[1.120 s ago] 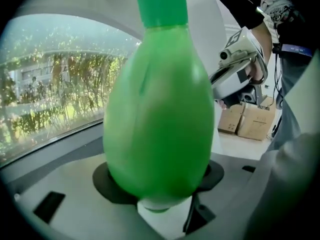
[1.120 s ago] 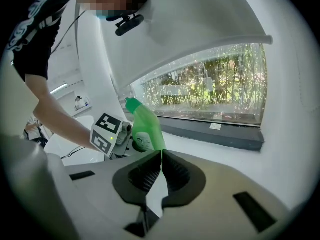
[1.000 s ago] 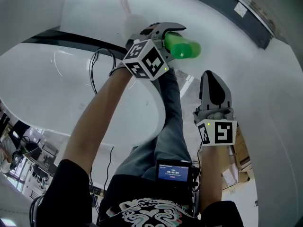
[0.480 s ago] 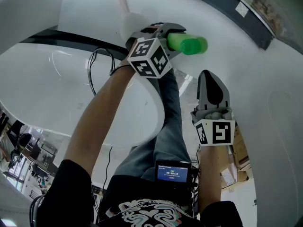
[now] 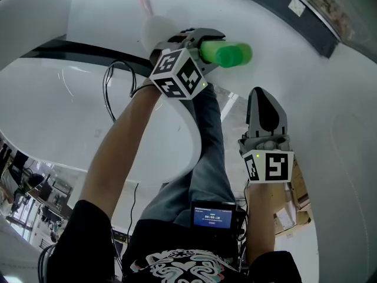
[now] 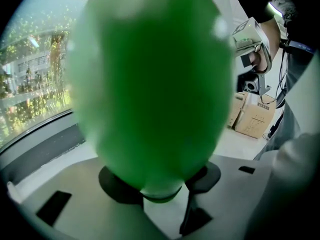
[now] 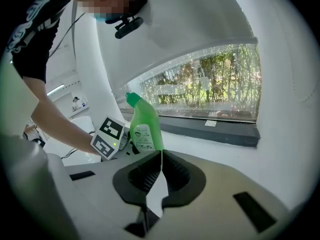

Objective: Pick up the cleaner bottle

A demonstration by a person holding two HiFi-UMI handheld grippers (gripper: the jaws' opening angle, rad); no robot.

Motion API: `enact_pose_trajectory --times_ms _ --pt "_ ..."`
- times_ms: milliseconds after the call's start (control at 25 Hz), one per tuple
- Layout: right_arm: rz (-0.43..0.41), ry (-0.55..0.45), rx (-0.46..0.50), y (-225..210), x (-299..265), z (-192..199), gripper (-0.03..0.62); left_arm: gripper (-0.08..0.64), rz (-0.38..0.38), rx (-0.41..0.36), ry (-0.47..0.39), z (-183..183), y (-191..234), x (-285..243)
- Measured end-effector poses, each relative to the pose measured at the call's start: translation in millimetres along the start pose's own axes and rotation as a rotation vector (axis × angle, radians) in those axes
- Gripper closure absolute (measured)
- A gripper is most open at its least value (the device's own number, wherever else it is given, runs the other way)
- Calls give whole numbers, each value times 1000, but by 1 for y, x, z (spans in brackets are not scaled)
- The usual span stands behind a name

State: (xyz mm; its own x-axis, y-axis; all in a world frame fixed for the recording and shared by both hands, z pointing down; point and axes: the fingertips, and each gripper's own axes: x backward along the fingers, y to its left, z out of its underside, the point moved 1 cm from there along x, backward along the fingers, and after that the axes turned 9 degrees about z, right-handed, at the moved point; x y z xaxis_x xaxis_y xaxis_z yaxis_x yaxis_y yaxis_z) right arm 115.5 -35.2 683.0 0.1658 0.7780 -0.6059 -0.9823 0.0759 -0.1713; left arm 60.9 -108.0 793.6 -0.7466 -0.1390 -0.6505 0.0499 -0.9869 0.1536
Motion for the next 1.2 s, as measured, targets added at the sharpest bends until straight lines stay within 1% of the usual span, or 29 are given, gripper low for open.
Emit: enact_pose_trajectory --times_ms 280,480,680,840,1200 --pt "-3 -9 0 2 2 1 565 347 1 -6 -53 -10 -6 7" --pt "8 -11 7 1 2 -1 565 347 -5 3 -94 -22 -8 18" --pt "15 -16 17 0 3 -11 565 347 -37 29 -139 -38 -4 37" --pt "6 -35 38 -1 3 -29 565 347 -91 27 -167 -54 3 58" --pt "8 -73 67 5 16 -70 565 347 -148 66 -213 -85 -1 104"
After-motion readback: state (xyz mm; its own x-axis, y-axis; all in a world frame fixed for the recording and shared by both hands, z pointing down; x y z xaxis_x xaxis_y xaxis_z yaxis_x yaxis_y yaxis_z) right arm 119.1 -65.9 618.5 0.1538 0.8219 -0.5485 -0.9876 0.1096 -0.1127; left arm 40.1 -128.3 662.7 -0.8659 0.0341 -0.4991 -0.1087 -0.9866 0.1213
